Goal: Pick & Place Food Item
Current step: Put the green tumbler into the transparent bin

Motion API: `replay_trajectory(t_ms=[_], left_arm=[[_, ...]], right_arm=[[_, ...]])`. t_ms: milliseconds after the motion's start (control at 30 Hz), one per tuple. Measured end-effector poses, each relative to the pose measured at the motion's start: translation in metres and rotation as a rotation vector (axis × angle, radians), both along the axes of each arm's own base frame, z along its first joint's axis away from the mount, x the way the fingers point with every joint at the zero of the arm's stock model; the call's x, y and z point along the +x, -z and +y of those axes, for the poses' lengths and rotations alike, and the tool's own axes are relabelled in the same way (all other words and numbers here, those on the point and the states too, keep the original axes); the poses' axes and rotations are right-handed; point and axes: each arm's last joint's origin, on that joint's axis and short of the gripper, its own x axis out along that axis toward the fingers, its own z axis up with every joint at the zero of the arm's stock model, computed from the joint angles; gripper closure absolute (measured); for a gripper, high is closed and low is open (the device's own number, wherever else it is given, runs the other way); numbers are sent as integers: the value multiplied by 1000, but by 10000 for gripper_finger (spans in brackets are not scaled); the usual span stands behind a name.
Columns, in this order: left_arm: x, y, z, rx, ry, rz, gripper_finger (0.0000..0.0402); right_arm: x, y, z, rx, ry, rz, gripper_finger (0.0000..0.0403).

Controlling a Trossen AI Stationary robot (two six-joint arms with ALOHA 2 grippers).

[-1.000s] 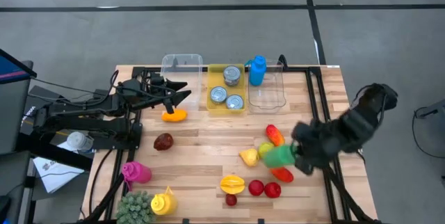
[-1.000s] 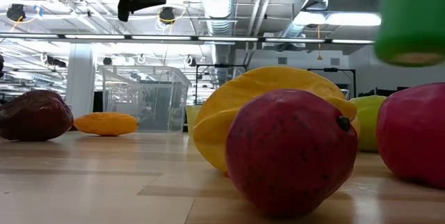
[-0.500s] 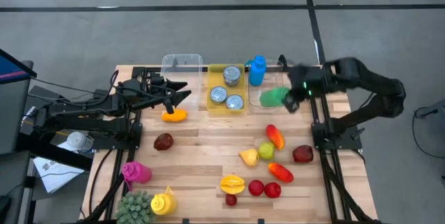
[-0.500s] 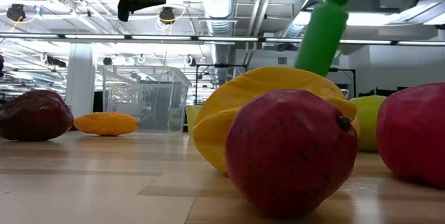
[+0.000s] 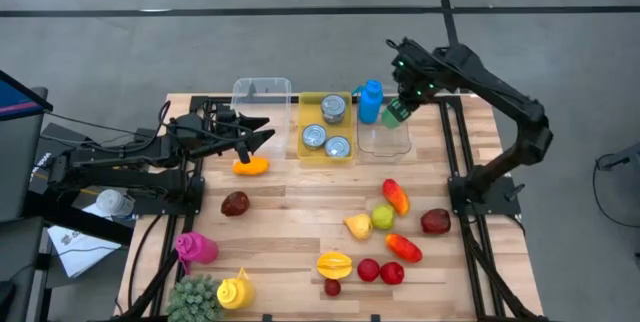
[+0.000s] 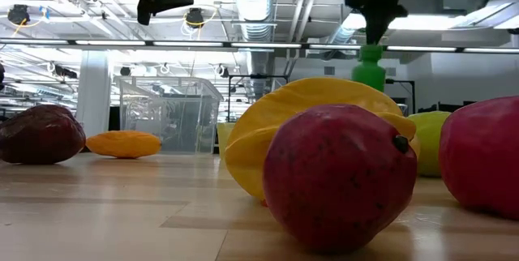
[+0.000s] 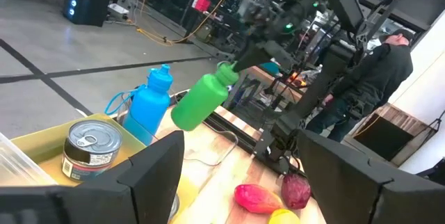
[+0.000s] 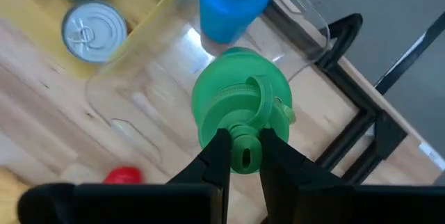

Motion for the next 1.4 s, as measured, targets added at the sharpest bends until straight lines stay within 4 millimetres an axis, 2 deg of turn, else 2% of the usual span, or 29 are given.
replay_trajectory(t_ms=[300,500,700,867,1233,1400], left_arm=[[0,0,0,0,0,0,128],[0,0,0,0,0,0,128],[0,0,0,2,0,1,128],[0,0,0,4,0,2,128],[0,0,0,5,0,3,128],[0,0,0,7,0,4,128]], right_arm=[[0,26,-48,45,1,83,358],[4,39,-69,73,-13,57,358],[13,58,-82,112,-28,96,358],[21,65,-90,90,-55,89,358],[10,61,-100,64,-13,56,358],[11,60,-103,36,1,40,344]])
